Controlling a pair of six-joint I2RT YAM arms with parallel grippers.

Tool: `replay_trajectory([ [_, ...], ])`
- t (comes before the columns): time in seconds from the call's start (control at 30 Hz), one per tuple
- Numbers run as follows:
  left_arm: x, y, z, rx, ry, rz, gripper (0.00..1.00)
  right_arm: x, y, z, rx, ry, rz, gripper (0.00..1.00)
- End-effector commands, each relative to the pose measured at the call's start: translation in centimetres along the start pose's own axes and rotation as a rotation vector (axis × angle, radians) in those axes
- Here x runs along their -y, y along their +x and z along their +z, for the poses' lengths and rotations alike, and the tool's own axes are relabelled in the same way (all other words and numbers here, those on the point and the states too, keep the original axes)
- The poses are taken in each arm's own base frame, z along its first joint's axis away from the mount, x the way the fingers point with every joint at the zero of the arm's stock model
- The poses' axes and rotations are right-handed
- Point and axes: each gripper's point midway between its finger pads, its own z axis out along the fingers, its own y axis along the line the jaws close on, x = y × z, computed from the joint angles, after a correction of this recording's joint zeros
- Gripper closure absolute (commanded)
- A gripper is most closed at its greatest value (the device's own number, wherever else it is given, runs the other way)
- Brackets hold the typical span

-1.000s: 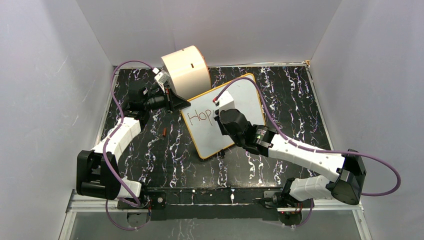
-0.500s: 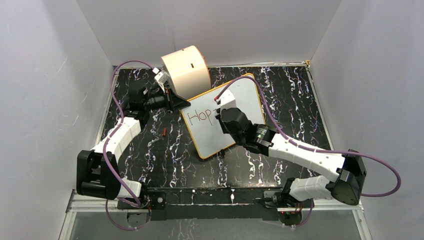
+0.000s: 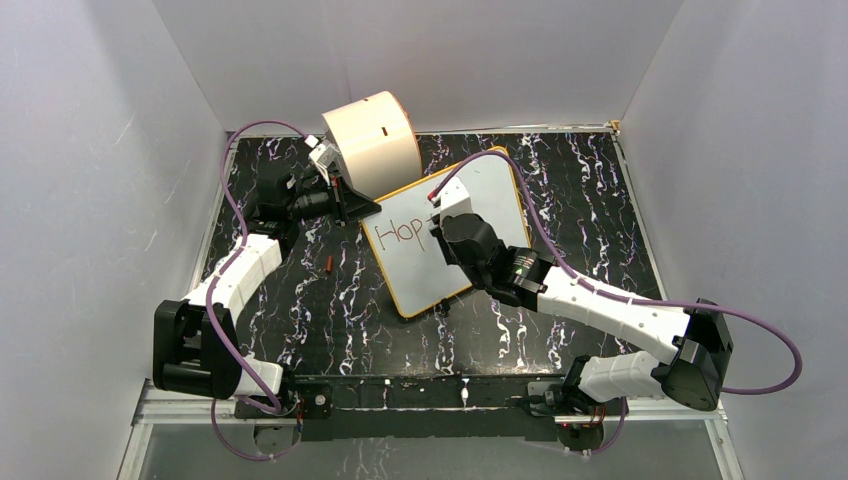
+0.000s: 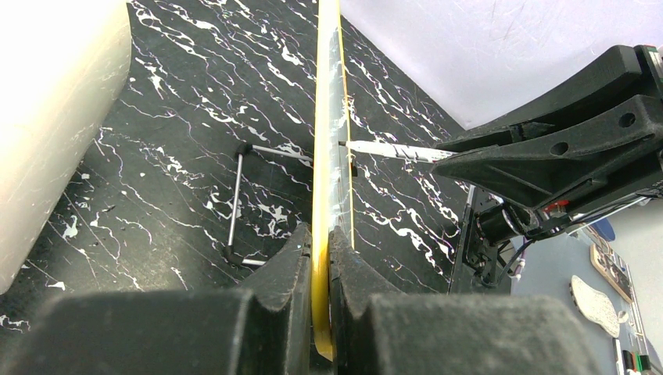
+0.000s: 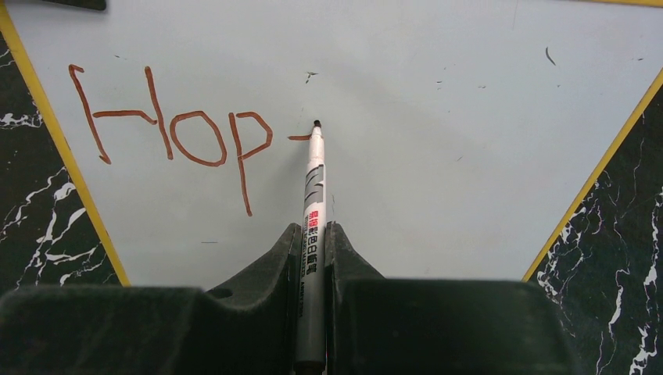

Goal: Write a sentence on the whiteboard

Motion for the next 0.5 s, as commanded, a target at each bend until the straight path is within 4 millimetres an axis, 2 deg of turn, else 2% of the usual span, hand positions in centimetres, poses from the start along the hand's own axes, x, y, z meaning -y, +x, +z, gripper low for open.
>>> replay_trajectory([
  [0.0,0.5,2.0,0.7,-0.064,0.034,-0.006,1.0,-0.6,-2.4,0.6,0.077,-0.029,0.037,1.0],
  [0.23,0.4,1.9,0.7,-0.065,0.03,-0.004,1.0,-1.2,-2.7,0.5,0.083,-0.062,0.032,1.0],
  [0.47,0.4,2.0,0.7,-0.067,0.027,-0.005,1.0,-1.6,-1.5,0.4,0.033,-0.09,0.01,1.0],
])
